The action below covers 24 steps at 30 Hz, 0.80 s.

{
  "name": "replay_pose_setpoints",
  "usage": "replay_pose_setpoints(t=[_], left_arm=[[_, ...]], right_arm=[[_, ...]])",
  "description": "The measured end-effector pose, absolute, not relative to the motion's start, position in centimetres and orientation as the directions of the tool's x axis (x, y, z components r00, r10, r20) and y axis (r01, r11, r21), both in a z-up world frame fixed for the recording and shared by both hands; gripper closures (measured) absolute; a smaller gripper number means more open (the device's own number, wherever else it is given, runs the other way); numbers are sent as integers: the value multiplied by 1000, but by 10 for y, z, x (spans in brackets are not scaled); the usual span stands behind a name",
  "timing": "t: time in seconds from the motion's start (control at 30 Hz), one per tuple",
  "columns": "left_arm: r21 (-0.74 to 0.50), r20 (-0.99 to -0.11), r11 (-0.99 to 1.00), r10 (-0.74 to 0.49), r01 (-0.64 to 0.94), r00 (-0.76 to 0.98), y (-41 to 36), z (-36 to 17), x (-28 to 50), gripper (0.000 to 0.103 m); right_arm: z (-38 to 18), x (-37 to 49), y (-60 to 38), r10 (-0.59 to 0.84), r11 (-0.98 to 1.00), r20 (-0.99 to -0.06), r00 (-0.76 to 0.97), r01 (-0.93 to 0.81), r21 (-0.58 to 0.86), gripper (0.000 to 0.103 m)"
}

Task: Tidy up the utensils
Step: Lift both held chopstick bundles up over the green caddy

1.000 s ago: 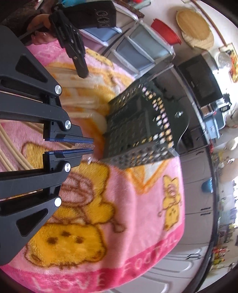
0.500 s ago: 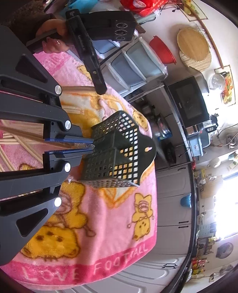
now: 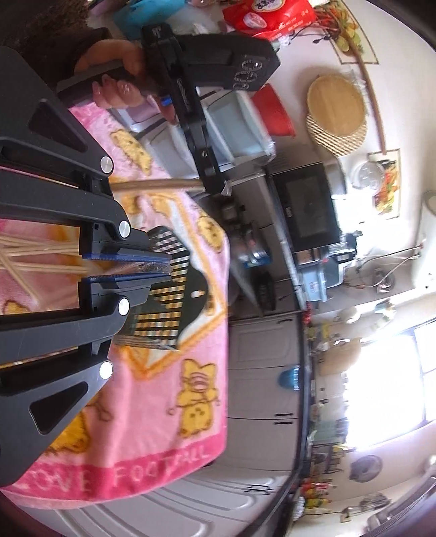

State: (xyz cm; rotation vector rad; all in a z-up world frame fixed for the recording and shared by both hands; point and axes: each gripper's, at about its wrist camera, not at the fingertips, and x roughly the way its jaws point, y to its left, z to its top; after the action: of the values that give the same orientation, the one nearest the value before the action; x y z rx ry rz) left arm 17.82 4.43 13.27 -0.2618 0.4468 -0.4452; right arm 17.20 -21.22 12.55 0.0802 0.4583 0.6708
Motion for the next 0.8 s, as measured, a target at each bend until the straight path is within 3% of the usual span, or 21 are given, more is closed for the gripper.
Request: replay_pose_setpoints(t=[0.53, 0.8], left_arm=[[-335, -218, 896, -375, 292, 901, 59, 191, 221, 100], [-277, -175, 934, -281, 226, 944, 58, 202, 242, 100]], right_arm=[[196, 193, -207, 667, 744, -188, 721, -631, 219, 97], [208, 226, -205, 614, 788, -160, 773, -587, 188, 97]])
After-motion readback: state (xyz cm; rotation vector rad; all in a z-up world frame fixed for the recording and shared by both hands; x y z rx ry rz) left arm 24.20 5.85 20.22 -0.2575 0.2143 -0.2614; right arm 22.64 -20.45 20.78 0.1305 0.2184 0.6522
